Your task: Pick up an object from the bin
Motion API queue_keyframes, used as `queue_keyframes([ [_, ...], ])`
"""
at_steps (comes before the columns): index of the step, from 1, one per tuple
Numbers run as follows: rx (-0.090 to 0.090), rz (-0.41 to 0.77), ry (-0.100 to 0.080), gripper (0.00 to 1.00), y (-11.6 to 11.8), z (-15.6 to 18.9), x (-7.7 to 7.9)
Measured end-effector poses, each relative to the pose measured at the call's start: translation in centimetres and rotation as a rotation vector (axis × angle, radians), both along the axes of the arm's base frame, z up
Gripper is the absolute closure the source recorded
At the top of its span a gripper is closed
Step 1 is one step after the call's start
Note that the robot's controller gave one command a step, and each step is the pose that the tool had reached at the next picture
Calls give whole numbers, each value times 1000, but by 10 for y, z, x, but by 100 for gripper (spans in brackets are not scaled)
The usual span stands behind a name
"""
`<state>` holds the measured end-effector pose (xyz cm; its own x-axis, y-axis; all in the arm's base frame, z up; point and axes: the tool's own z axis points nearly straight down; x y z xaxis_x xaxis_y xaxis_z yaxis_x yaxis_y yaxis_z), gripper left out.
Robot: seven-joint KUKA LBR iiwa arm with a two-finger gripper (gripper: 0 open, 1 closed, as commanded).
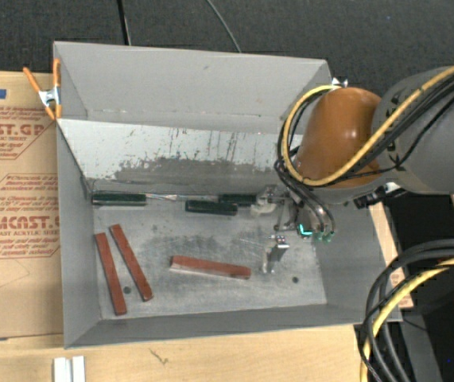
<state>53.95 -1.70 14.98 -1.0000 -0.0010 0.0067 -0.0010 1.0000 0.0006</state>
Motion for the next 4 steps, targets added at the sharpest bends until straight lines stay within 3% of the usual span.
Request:
queue_keyframes([
  [1,0,0,-7,0,0,4,2],
  [2,-3,153,18,100,29,-71,-9],
  [3,-3,153,18,100,29,-71,-9],
  [4,0,139,-10,100,11,59,-22],
])
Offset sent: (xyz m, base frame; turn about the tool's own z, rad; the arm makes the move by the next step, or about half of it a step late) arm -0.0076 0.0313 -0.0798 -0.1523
